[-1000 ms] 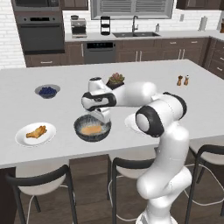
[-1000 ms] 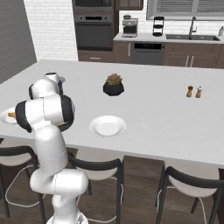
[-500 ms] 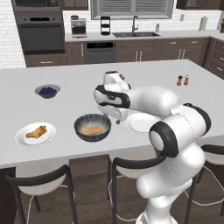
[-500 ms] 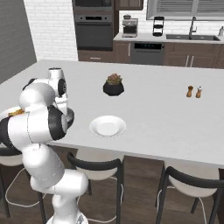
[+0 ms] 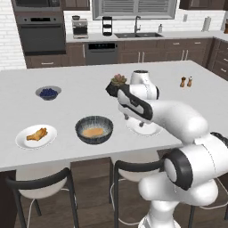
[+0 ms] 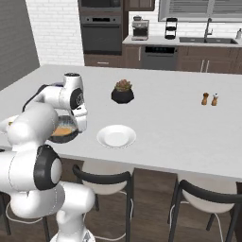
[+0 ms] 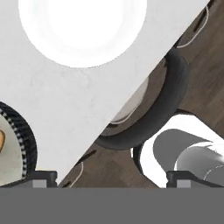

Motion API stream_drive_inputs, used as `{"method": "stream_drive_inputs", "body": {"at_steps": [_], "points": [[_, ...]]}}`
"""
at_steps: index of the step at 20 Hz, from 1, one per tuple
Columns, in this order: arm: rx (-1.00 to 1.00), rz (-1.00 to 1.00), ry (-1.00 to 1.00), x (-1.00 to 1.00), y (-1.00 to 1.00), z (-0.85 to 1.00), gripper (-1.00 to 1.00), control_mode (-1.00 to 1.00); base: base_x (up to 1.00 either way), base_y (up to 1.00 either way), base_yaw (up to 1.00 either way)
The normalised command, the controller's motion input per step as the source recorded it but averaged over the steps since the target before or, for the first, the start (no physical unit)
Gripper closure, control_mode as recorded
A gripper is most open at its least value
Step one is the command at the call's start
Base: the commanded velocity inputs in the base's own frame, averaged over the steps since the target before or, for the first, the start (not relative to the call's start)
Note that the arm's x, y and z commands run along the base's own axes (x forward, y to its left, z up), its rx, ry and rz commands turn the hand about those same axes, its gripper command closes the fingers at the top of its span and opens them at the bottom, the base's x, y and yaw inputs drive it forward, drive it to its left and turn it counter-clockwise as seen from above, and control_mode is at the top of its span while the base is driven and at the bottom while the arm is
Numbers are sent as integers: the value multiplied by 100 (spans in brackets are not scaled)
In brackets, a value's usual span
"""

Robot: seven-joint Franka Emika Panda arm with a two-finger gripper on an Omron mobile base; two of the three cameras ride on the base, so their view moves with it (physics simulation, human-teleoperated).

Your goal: Pick the chicken drumstick and squash from their plates and place them in the bowl. Then put the bowl in the fridge.

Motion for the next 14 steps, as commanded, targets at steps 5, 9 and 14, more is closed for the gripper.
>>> {"method": "stream_drive_inputs", "body": {"at_steps": [5,9,14], "points": [[0,54,3,0,-46,14,-100,-100,0,0,0],[0,67,-1,-1,-46,3,-100,-100,0,0,0],[0,46,-18,-34,-38,4,-100,-100,0,0,0]]}}
